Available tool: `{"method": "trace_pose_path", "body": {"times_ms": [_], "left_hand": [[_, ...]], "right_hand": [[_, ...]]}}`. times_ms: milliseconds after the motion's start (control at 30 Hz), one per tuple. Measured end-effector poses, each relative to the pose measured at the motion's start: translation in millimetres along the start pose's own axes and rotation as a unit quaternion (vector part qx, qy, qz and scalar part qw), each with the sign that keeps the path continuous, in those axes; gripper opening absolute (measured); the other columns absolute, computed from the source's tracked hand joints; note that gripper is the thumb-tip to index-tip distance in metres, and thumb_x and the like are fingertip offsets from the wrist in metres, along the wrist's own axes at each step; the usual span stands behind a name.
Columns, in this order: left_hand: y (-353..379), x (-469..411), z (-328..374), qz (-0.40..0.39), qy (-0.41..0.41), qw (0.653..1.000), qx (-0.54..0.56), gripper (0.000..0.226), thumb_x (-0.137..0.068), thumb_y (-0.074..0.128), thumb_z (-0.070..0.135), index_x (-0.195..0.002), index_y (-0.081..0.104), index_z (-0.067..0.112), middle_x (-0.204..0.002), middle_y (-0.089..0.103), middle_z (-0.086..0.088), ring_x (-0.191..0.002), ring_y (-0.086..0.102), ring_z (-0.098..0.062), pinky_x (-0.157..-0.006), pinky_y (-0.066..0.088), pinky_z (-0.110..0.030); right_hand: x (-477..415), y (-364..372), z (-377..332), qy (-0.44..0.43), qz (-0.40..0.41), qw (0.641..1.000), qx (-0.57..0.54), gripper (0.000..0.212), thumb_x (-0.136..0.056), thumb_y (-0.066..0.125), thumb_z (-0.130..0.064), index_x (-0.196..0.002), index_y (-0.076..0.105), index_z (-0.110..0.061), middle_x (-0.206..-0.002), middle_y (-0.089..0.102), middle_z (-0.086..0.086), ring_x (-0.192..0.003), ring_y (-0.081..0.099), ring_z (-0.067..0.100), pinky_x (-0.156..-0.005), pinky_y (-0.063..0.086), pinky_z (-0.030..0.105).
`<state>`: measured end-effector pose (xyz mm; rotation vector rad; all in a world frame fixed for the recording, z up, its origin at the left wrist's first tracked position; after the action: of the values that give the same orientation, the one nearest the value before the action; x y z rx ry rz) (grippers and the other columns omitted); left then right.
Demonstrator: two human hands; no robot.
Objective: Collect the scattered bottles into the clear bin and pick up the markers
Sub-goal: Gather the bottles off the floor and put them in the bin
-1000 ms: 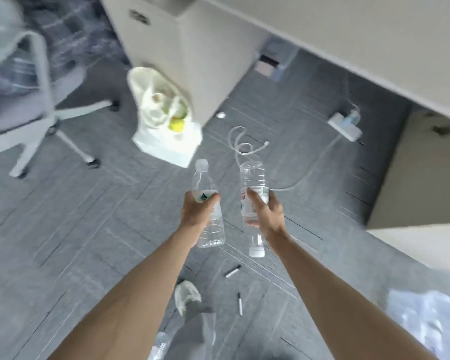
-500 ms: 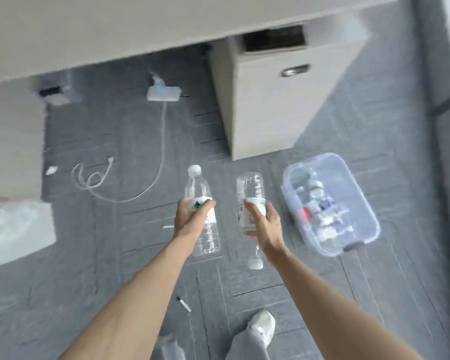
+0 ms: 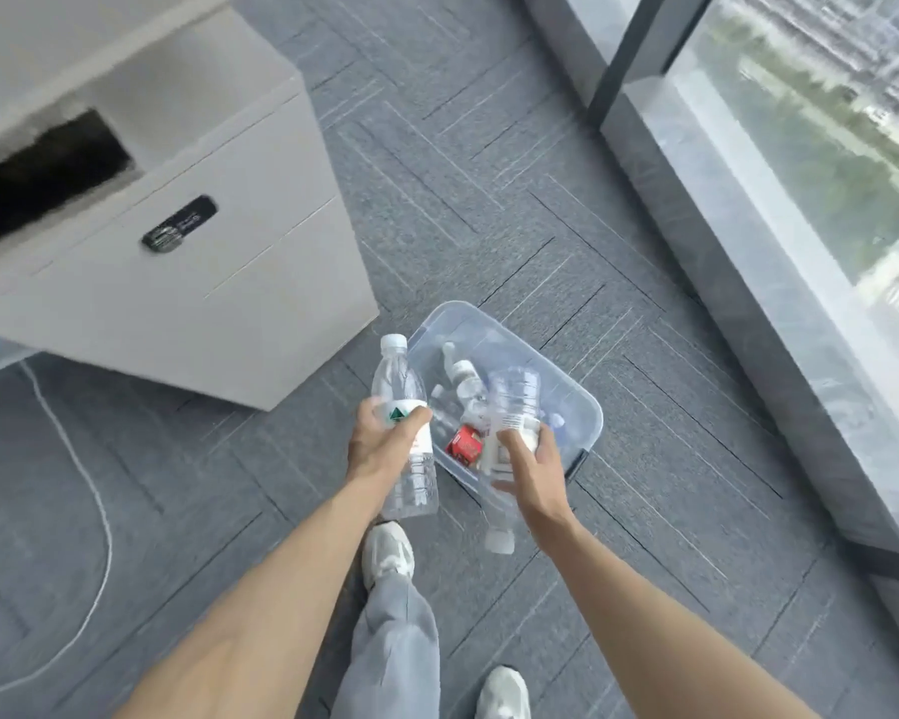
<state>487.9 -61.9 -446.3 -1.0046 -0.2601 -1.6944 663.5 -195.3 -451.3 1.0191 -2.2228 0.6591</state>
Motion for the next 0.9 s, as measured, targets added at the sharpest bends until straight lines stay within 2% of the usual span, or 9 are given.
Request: {"method": "trace_pose_path", "body": {"times_ms": [67,133,267,333,400,567,667,833,900], "left_hand": [[15,-22,11,-0.024,0.011,0.999,-0.032,0.058,-0.081,0.071,0.040,-0.129,0.045,0.020,-0.110,0.055,0.001,-0.090,0.054,-0.014,-0.063,0.039,-0.023],[28,-44,17,-0.038,0.013,0.998,-0.057,0.058,-0.083,0.070,0.039,-0.130,0.043,0.020,-0.100,0.053,0.006,-0.083,0.051,-0.011,-0.058,0.035,-0.022],[56,-86,14,-0.049,0.006,0.993,-0.103,0.060,-0.080,0.070,0.044,-0.129,0.043,0.022,-0.119,0.058,-0.004,-0.092,0.056,-0.020,-0.065,0.039,-0.027],[71,-104,9,-0.052,0.010,0.992,-0.112,0.061,-0.080,0.071,0.043,-0.129,0.043,0.021,-0.125,0.057,-0.008,-0.098,0.058,-0.023,-0.069,0.042,-0.027],[83,-119,2,-0.056,0.013,0.992,-0.112,0.063,-0.079,0.072,0.043,-0.131,0.042,0.020,-0.130,0.055,-0.010,-0.110,0.057,-0.028,-0.079,0.044,-0.033],[86,-138,-11,-0.049,0.013,0.992,-0.112,0.059,-0.077,0.072,0.044,-0.123,0.043,0.022,-0.114,0.060,-0.007,-0.095,0.059,-0.022,-0.065,0.041,-0.028],[82,-140,-11,-0.044,0.018,0.993,-0.110,0.059,-0.078,0.073,0.041,-0.125,0.043,0.020,-0.111,0.059,-0.005,-0.095,0.059,-0.020,-0.067,0.043,-0.029],[80,-128,-16,-0.036,0.016,0.992,-0.116,0.053,-0.078,0.073,0.041,-0.118,0.046,0.021,-0.101,0.061,-0.001,-0.084,0.058,-0.013,-0.061,0.041,-0.026],[83,-120,-16,-0.045,0.012,0.992,-0.119,0.060,-0.074,0.073,0.048,-0.121,0.045,0.022,-0.109,0.061,-0.004,-0.092,0.060,-0.018,-0.069,0.046,-0.030]], "right_hand": [[-26,-5,2,0.014,0.027,0.999,-0.015,0.065,-0.075,0.058,-0.049,-0.131,0.042,-0.019,-0.120,0.060,0.003,-0.103,0.065,0.022,-0.089,0.057,0.050],[-51,-9,10,0.029,0.057,0.998,-0.010,0.078,-0.073,0.058,-0.054,-0.139,0.036,-0.019,-0.125,0.060,0.005,-0.109,0.063,0.026,-0.095,0.053,0.055],[-101,-8,34,0.054,0.082,0.994,0.039,0.095,-0.073,0.053,-0.061,-0.152,0.017,-0.022,-0.147,0.045,0.014,-0.128,0.050,0.038,-0.107,0.040,0.059],[-128,-9,44,0.050,0.089,0.992,0.068,0.096,-0.079,0.053,-0.055,-0.155,0.011,-0.015,-0.154,0.036,0.015,-0.139,0.038,0.037,-0.114,0.032,0.056],[-157,-10,60,0.047,0.094,0.991,0.088,0.094,-0.087,0.056,-0.049,-0.156,0.006,-0.009,-0.161,0.024,0.015,-0.147,0.026,0.035,-0.118,0.027,0.053],[-200,-5,101,0.107,0.072,0.987,0.099,0.096,-0.095,0.056,-0.049,-0.157,-0.003,-0.007,-0.166,0.006,0.012,-0.152,0.013,0.031,-0.121,0.020,0.046],[-210,0,106,0.109,0.057,0.987,0.104,0.094,-0.094,0.057,-0.051,-0.157,0.004,-0.007,-0.163,0.018,0.016,-0.149,0.023,0.034,-0.119,0.027,0.047],[-198,-4,90,0.096,0.063,0.982,0.147,0.068,-0.098,0.050,-0.034,-0.154,0.025,-0.005,-0.157,0.033,0.018,-0.145,0.031,0.033,-0.116,0.027,0.042],[-189,-6,77,0.080,0.064,0.986,0.130,0.061,-0.099,0.050,-0.032,-0.151,0.032,-0.007,-0.153,0.042,0.014,-0.140,0.039,0.031,-0.113,0.032,0.040]]}}
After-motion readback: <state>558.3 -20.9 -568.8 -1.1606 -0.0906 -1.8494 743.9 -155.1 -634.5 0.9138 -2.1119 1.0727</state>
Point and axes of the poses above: each hand's wrist, its own x-axis away from the middle knuckle, its own y-axis out of the palm, z = x × y, the point moved 9 cm from there along -x, towards the middle knuckle
